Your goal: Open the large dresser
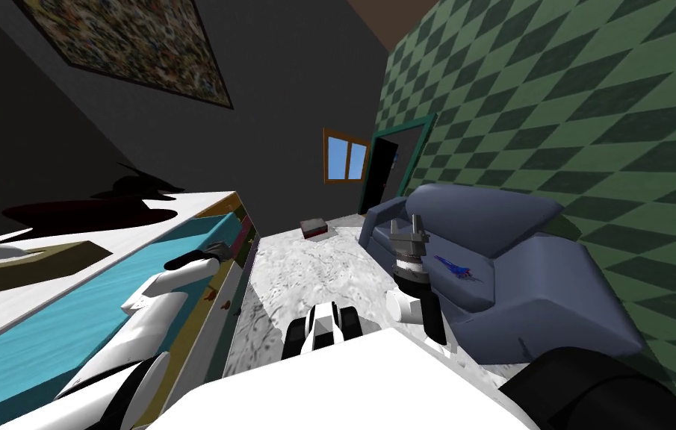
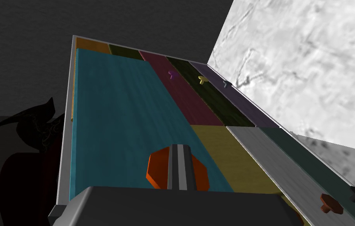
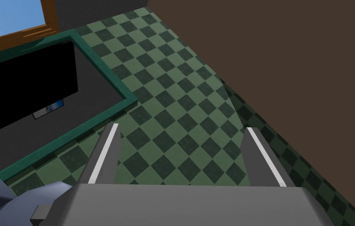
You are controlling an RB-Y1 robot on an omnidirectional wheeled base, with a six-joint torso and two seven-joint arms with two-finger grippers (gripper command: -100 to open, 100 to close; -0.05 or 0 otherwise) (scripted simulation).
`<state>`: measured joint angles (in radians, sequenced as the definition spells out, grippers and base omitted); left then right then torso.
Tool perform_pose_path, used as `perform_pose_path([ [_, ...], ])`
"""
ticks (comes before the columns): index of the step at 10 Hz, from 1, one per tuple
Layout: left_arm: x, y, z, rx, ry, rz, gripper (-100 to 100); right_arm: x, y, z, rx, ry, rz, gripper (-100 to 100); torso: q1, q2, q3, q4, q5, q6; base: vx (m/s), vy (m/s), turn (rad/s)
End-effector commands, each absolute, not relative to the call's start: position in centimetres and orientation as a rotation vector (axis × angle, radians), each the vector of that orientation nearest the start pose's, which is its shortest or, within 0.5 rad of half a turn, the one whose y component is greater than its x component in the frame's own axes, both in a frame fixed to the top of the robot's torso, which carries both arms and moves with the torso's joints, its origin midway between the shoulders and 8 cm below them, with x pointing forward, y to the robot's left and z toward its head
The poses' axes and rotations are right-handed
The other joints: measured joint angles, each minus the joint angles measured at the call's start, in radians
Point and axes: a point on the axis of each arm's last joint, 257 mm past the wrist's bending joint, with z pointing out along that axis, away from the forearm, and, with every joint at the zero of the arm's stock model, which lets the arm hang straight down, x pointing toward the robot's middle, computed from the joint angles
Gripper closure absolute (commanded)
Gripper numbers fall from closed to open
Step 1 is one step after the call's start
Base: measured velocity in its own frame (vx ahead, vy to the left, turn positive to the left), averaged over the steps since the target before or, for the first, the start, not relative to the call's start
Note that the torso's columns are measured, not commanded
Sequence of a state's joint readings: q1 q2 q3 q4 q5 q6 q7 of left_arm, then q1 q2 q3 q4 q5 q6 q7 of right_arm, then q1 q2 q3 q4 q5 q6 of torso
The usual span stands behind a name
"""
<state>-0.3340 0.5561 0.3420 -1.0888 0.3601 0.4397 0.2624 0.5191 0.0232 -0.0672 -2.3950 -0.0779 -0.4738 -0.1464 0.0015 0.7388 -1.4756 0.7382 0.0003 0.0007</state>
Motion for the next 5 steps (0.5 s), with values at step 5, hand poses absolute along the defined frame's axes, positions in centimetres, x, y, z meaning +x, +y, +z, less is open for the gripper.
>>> perform_pose_path([
  [5, 54.7, 61.9, -24.5, -1.887, 0.825, -0.815, -100, 31.6, -30.8, 6.5, 0.695, 0.454, 1.432, 0, -0.002, 0.0, 0.0, 0.0, 0.0, -0.001, -0.04, 0.05, -0.201],
])
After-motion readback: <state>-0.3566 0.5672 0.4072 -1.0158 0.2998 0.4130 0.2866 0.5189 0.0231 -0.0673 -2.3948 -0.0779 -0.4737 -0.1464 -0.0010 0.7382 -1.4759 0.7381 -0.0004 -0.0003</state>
